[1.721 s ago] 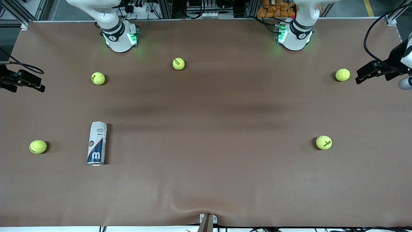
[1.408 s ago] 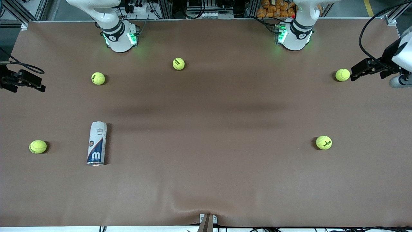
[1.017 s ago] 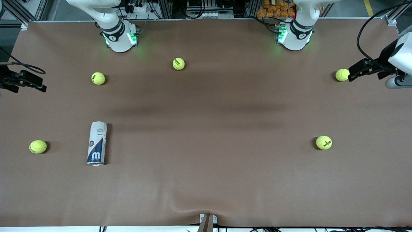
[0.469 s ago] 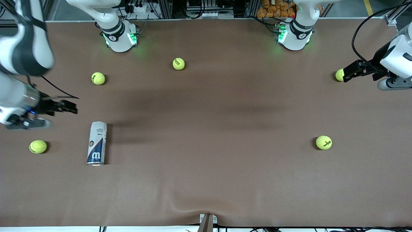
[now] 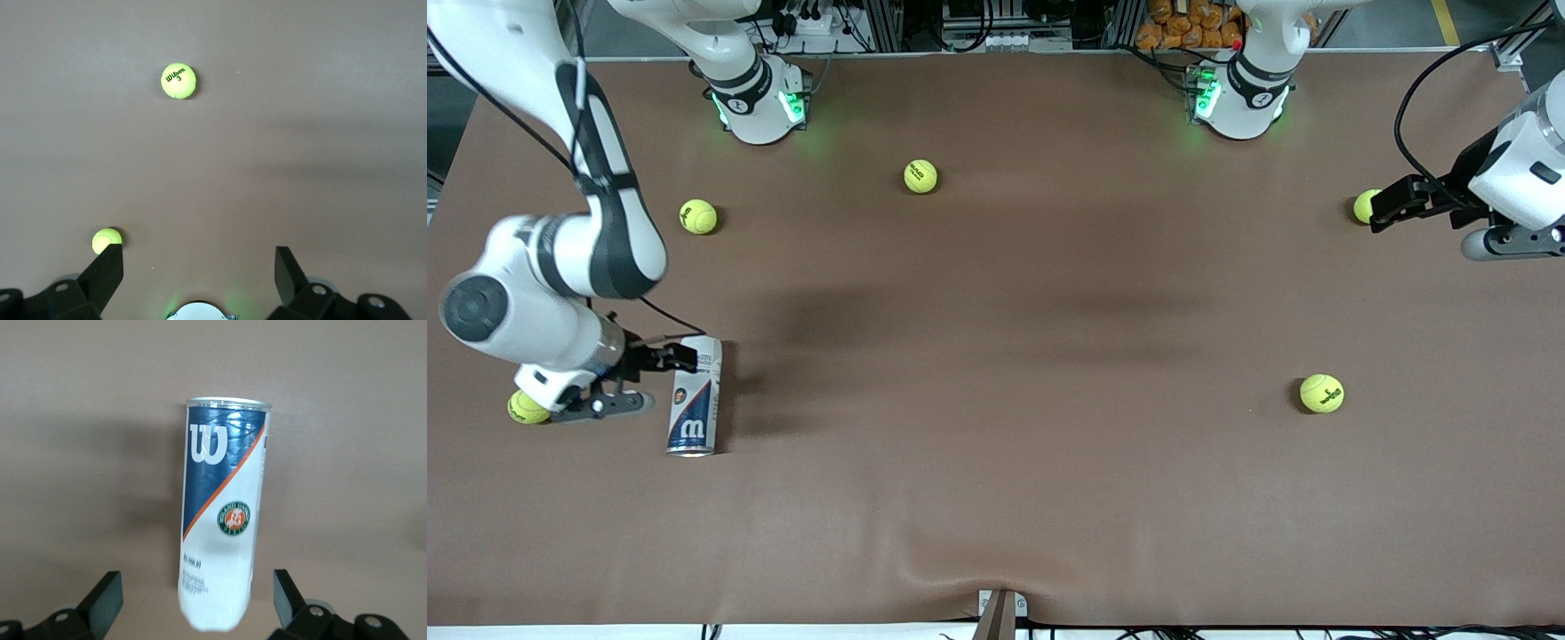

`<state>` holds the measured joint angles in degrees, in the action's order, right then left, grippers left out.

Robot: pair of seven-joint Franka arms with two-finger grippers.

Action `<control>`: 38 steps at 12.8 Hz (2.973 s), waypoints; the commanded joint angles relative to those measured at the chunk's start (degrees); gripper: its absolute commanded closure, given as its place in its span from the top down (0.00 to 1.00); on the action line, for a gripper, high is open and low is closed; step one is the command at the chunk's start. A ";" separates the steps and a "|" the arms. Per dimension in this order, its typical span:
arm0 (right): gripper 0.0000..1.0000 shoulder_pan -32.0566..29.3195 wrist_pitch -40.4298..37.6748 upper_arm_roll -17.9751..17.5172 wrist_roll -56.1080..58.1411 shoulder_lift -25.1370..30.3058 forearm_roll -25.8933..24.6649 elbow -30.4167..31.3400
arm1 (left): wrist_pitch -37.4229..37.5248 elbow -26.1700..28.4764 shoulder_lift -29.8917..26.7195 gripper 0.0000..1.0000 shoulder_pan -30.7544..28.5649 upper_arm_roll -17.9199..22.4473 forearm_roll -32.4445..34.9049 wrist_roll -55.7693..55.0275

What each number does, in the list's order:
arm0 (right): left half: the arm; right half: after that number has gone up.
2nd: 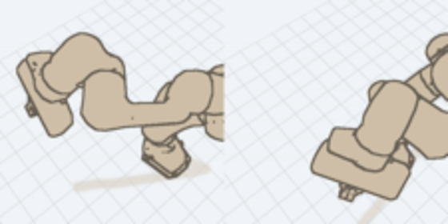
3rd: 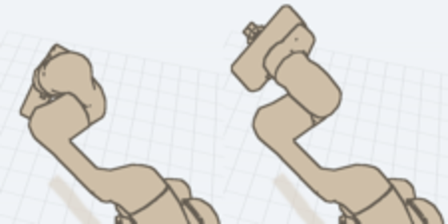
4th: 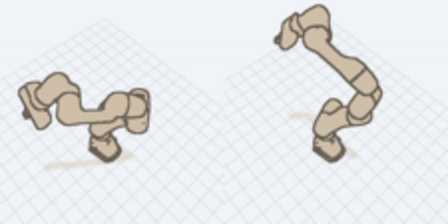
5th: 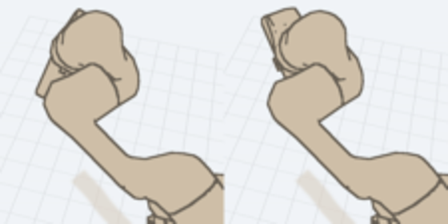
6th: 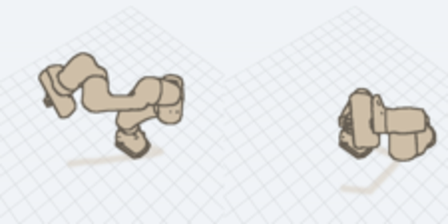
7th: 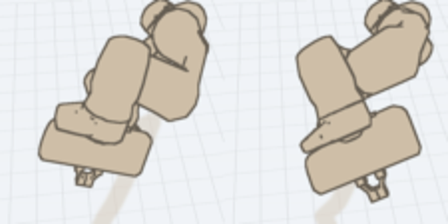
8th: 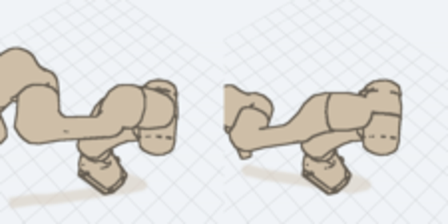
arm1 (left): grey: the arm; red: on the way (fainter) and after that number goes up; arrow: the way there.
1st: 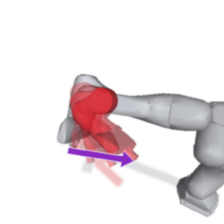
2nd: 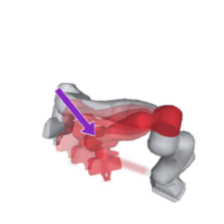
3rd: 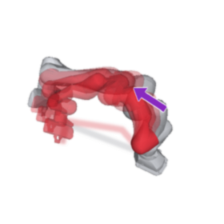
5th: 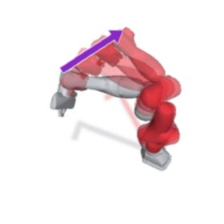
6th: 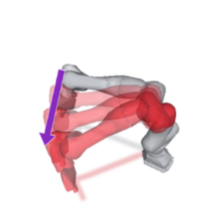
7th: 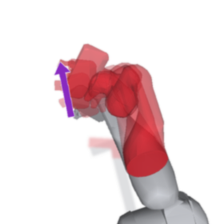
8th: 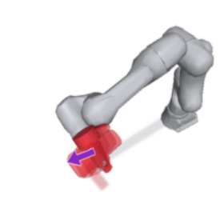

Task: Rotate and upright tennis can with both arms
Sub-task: 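Close the right gripper around the Wilson can, then carry the can with the right gripper toward the table center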

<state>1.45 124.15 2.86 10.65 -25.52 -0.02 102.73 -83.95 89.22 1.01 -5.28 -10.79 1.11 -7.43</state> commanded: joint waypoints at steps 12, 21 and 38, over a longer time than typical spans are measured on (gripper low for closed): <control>1.00 -1.45 7.59 0.12 3.50 -13.59 0.20 -5.35 | 0.72 -0.71 0.83 1.00 -0.08 -0.28 1.35 -0.13; 0.68 -0.92 6.89 -0.05 3.59 -12.02 0.20 -5.53 | 0.80 -0.80 0.57 1.00 -0.87 0.16 1.35 0.65; 0.69 8.20 5.74 -10.86 7.46 -0.14 9.51 -6.23 | 0.28 -0.80 1.01 1.00 -1.05 0.33 1.44 0.66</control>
<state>7.34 128.16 -7.94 16.58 -25.24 8.00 95.94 -83.92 89.18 1.74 -6.04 -10.18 1.11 -7.43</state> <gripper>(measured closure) 0.304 0.000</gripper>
